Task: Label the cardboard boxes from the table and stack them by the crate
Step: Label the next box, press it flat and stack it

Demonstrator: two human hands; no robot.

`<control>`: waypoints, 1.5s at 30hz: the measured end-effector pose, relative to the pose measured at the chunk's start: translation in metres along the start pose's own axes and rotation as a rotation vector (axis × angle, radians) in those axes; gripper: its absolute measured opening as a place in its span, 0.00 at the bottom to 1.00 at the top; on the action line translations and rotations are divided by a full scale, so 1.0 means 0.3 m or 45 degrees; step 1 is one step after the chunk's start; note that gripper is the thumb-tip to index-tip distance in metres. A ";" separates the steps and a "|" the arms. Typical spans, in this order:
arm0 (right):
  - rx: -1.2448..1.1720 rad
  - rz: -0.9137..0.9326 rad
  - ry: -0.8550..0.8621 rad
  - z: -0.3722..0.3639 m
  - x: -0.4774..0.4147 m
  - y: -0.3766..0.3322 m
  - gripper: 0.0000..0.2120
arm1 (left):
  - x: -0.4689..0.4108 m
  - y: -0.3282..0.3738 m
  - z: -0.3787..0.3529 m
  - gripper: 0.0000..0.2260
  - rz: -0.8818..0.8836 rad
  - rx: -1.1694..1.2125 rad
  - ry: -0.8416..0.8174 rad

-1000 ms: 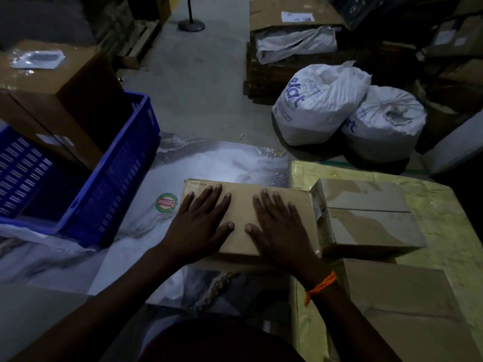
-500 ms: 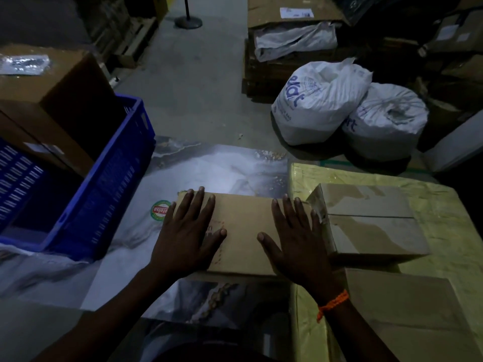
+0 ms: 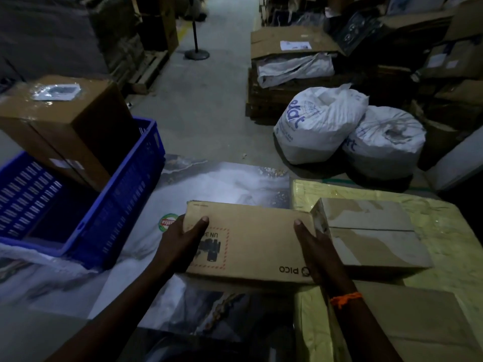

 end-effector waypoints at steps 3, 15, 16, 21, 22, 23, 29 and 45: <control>0.050 0.091 0.096 -0.004 -0.002 -0.031 0.12 | 0.006 0.064 0.005 0.13 -0.188 0.088 0.102; -0.022 0.112 0.133 -0.044 -0.100 0.114 0.29 | -0.056 -0.125 -0.018 0.24 0.076 0.318 0.136; -0.004 0.106 0.138 -0.041 -0.097 0.148 0.27 | -0.050 -0.160 -0.029 0.19 0.108 0.283 0.174; 0.002 0.090 0.163 -0.013 -0.053 0.262 0.22 | 0.003 -0.230 -0.059 0.17 0.138 0.246 0.212; -0.001 0.092 0.189 -0.008 -0.051 0.273 0.21 | 0.002 -0.235 -0.054 0.14 0.148 0.235 0.222; 0.005 0.097 0.209 -0.003 -0.048 0.278 0.20 | 0.007 -0.233 -0.047 0.10 0.154 0.216 0.232; 0.189 0.190 0.215 -0.004 -0.004 0.262 0.20 | 0.048 -0.274 -0.043 0.11 0.136 0.089 0.246; 1.452 0.811 -0.173 -0.405 -0.204 0.249 0.34 | -0.172 -0.093 -0.262 0.28 -0.699 -1.159 0.074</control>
Point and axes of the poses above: each hand's wrist, its own x-axis away from the middle knuckle, its own z-axis out of the back of the hand, y = z × x, the point moved 2 cm from there along -x, towards the middle knuckle, and after that the axes turned 10 degrees about -x, right-handed, at the moved point
